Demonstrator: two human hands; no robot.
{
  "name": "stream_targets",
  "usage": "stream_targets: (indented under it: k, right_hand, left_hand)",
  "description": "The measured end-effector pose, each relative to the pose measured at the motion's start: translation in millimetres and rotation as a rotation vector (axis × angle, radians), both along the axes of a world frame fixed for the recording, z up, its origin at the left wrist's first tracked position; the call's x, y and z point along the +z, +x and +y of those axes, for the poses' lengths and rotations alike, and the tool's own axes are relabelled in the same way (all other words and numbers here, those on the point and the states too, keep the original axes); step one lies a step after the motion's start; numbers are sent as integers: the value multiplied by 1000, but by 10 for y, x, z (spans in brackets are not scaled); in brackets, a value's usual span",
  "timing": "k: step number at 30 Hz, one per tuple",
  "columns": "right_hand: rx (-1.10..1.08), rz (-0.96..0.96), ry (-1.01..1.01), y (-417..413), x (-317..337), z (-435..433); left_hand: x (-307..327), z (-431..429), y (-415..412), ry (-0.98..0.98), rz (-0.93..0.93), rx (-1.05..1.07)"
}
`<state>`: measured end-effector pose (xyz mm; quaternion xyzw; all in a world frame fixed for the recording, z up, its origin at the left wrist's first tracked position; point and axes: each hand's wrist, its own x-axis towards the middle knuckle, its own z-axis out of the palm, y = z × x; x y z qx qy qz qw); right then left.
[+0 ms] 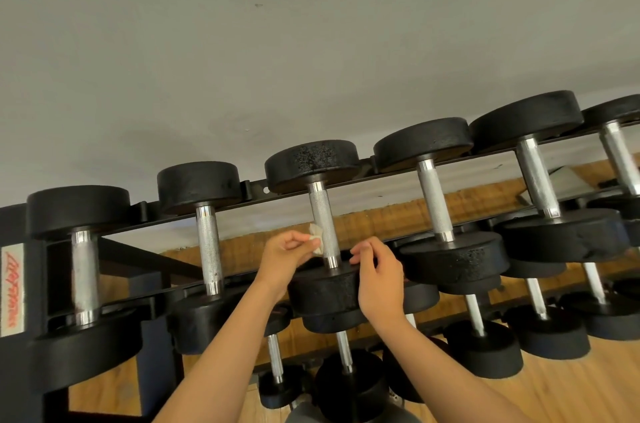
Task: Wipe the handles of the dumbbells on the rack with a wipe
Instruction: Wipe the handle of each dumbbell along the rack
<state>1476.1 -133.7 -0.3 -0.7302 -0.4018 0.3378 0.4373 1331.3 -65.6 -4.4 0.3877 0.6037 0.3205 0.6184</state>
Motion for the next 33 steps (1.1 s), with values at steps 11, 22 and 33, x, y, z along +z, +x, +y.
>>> stream_targets:
  k: [11,22,33]
  right_hand:
    - [-6,10,-2,5,-3,0]
    - [-14,17,-15,-4,15,-11]
    - [-32,7,-10,-15,16,-3]
  left_hand:
    - [46,148,62,59,38,62]
    - [255,489,260,95,-14,303]
    - [235,246,588,187,95,521]
